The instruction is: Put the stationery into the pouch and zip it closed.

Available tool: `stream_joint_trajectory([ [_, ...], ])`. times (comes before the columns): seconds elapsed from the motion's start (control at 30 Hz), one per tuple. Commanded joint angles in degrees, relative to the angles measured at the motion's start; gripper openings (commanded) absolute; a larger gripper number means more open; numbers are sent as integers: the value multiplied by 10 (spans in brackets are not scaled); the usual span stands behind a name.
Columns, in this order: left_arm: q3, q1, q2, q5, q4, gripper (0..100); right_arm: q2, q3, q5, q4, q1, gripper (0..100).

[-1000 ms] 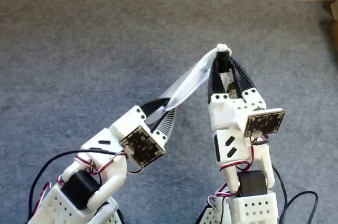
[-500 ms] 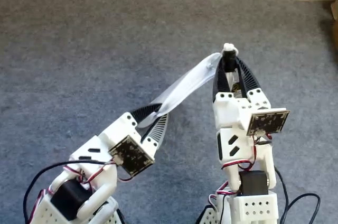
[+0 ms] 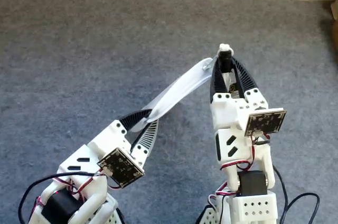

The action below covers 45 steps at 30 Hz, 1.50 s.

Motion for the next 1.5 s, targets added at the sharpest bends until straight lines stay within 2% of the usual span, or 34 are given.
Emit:
stream_joint_trajectory([
  [0.0, -9, -43, -13, -5, 20, 5, 9, -15, -4, -15, 26, 5],
  [0.37, -63, -43, -14, -4, 94, 5, 9, -15, -4, -15, 26, 5],
  [0.67, -60, -43, -13, -3, 91, 5, 5, -14, -4, -13, 23, 12],
  [0.73, -59, -41, -12, -3, 90, 5, 5, -14, -4, -8, 22, 40],
  [0.9, -36, -43, -12, -2, 74, 5, 0, -49, -4, 107, -3, 197],
  [1.0, -9, -44, -12, -2, 47, 5, -25, -85, -4, 196, -35, 204],
  [1.1, 1, -44, -12, -2, 32, 5, -66, -98, -4, 240, -54, 203],
  [1.27, -2, -45, -12, -2, 25, 5, -125, -96, -4, 248, -56, 202],
  [1.47, -2, -101, -12, -3, -4, 5, -161, -96, -22, 246, -56, 202],
])
